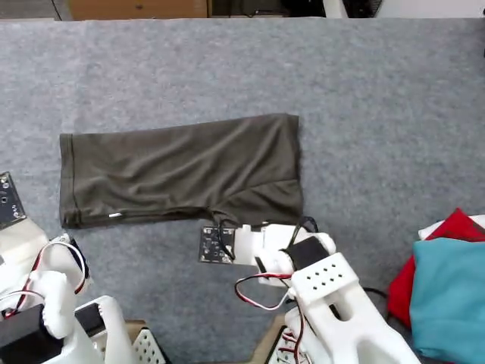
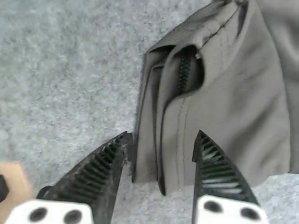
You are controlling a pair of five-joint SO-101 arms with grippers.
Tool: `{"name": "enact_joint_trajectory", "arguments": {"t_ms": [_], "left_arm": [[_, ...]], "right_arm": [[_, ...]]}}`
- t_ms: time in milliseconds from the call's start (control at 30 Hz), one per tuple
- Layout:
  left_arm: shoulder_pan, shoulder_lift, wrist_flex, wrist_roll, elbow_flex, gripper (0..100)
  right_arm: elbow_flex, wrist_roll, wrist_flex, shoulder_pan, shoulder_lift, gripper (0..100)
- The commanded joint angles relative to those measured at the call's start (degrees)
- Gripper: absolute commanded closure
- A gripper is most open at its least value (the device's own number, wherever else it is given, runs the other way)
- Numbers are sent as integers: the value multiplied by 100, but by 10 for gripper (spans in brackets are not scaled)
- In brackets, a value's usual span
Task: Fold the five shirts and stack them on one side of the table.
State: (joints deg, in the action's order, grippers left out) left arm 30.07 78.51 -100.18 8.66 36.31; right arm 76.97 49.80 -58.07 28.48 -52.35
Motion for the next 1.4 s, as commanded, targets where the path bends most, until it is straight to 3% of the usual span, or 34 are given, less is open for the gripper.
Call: {"name": "enact_joint_trajectory", "arguments": {"t_ms": [0, 433, 567, 833, 1033, 1367], "left_arm": [[53, 22, 70, 62, -18, 980], [53, 22, 70, 62, -18, 980], [53, 22, 70, 62, -18, 980], [53, 22, 70, 62, -18, 980], [53, 22, 70, 62, -18, 980], [18, 22, 70, 88, -18, 980]], "right_arm": [[-31, -88, 360, 101, 444, 770], [-980, -264, 941, 84, 2571, 770], [-998, -290, 853, 75, 2299, 770], [-1226, -237, -615, 101, 884, 769], [-1455, -18, -1714, 110, -4, 682], [-690, 0, -1292, 119, -207, 698]]}}
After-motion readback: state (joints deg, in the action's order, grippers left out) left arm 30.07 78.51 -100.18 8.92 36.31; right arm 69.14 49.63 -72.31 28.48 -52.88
